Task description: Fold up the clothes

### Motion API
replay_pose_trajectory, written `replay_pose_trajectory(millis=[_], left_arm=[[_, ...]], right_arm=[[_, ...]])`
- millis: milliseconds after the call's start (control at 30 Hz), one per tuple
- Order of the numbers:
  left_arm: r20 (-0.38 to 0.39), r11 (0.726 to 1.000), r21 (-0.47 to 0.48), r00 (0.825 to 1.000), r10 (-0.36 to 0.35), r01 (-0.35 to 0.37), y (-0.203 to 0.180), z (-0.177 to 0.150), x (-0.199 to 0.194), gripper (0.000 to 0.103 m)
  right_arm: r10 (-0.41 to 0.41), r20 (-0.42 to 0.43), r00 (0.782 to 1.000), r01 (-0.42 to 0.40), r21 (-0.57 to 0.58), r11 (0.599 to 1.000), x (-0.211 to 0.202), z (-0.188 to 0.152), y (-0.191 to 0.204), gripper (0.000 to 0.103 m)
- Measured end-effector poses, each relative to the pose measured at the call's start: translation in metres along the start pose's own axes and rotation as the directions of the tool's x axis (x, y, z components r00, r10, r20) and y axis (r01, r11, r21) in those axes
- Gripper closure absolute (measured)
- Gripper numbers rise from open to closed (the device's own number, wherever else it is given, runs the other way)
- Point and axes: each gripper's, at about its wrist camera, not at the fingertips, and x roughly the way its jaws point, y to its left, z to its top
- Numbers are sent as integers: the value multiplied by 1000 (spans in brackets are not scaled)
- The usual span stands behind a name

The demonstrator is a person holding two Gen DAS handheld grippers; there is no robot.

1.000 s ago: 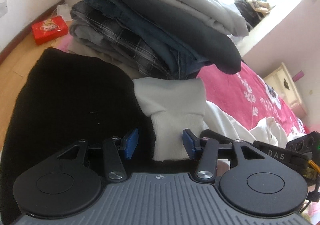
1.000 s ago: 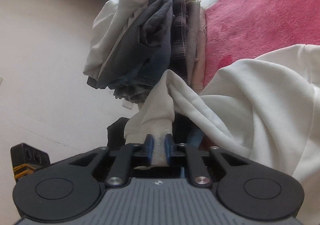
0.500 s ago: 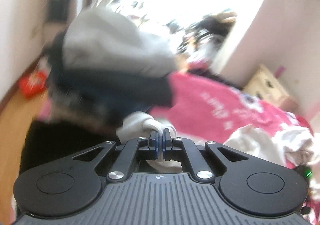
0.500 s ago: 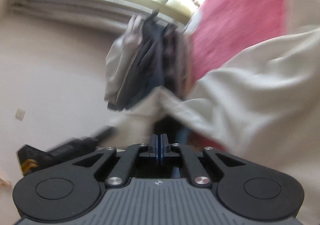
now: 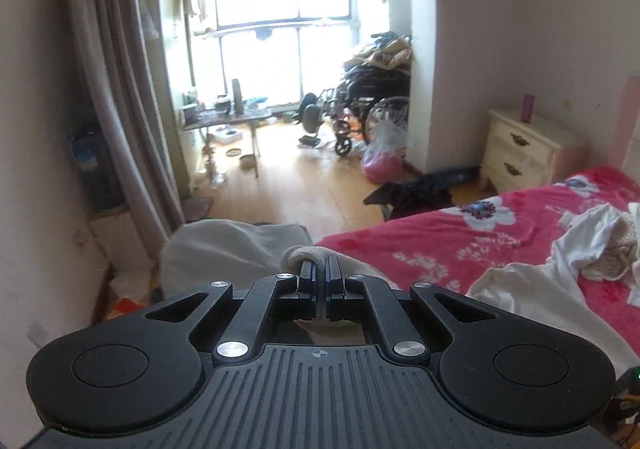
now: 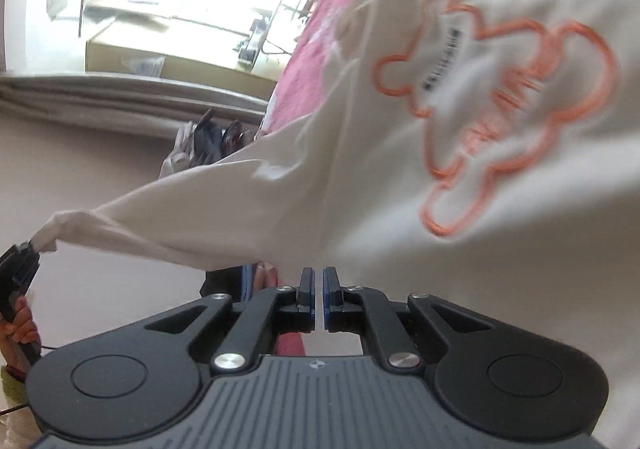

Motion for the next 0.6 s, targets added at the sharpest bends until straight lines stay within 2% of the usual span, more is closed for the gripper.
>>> replay_pose_trajectory(millis=[133,267,400,500,600], left_arm=[[-59,997,-62,998,32,-35,15,4,-12,101],[-130,988,-134,989,66,-83,43,-13,-21,101],[-198,963,-241,977,73,-121,81,-33,-23,101],[-246,951,-266,965,94,-161,106,-55,-11,101],[-318,933,-284,940,126,-222,132,-86,9,101]], right_arm=[[-16,-13,1000,16,-13,1000,-3,-5,-9,97],[-2,-14,1000,2,-35,999,-7,-3,-7,97],[1,-10,1000,-1,-37,999,-10,0,-11,97],[-12,-12,1000,12,-27,1000,-11,0,-16,97],[-27,-13,1000,27,-19,999,-12,-1,-19,97]])
